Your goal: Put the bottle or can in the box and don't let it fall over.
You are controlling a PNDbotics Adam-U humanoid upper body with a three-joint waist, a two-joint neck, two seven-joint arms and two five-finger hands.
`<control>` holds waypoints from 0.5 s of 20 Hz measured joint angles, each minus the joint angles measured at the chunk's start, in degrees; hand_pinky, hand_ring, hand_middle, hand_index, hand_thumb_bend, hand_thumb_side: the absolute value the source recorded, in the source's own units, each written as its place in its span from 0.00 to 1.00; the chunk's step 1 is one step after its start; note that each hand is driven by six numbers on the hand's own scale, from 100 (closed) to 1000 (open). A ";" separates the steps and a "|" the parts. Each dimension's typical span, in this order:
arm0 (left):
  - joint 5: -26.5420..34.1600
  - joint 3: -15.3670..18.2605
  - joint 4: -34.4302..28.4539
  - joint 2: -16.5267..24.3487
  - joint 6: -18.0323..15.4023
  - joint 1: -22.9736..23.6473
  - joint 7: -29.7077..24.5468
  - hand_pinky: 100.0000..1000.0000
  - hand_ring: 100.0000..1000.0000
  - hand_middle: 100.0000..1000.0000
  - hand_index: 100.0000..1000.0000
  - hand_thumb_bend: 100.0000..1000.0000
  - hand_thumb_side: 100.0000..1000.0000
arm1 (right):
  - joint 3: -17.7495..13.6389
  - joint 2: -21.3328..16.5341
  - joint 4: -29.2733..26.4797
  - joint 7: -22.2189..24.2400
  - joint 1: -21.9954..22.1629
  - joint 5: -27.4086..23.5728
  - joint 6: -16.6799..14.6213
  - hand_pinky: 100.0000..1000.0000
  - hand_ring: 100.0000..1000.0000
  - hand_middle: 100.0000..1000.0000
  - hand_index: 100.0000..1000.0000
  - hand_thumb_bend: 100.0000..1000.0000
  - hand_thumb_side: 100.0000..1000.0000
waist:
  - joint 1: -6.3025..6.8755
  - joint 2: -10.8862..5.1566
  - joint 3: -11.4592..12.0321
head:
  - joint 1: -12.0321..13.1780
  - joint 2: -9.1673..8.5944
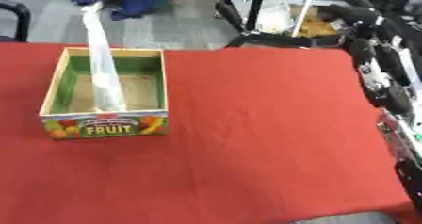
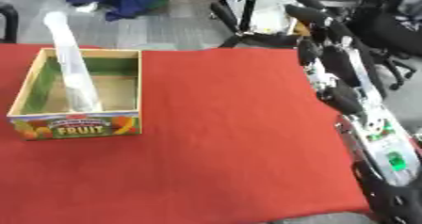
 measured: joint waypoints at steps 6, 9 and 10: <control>-0.02 0.15 -0.31 -0.14 0.11 0.82 0.35 0.69 0.57 0.47 0.70 0.21 0.63 | -0.25 7.60 -0.33 2.64 3.84 -0.15 2.24 0.68 0.99 1.00 0.81 0.00 0.47 | 1.06 -0.13 -1.59 | 5.40 1.19; -0.02 0.13 -0.33 -0.61 0.09 1.12 0.62 0.70 0.59 0.48 0.70 0.21 0.63 | -0.44 11.21 -0.33 3.76 5.27 0.06 3.22 0.68 0.99 1.00 0.81 0.00 0.47 | 1.38 -0.13 -2.57 | 7.33 1.47; -0.02 0.12 -0.33 -0.62 0.12 1.17 0.65 0.70 0.60 0.48 0.70 0.21 0.63 | -0.51 12.10 -0.33 4.09 5.85 0.26 3.52 0.68 0.99 1.00 0.81 0.00 0.47 | 1.51 -0.13 -2.83 | 7.83 1.70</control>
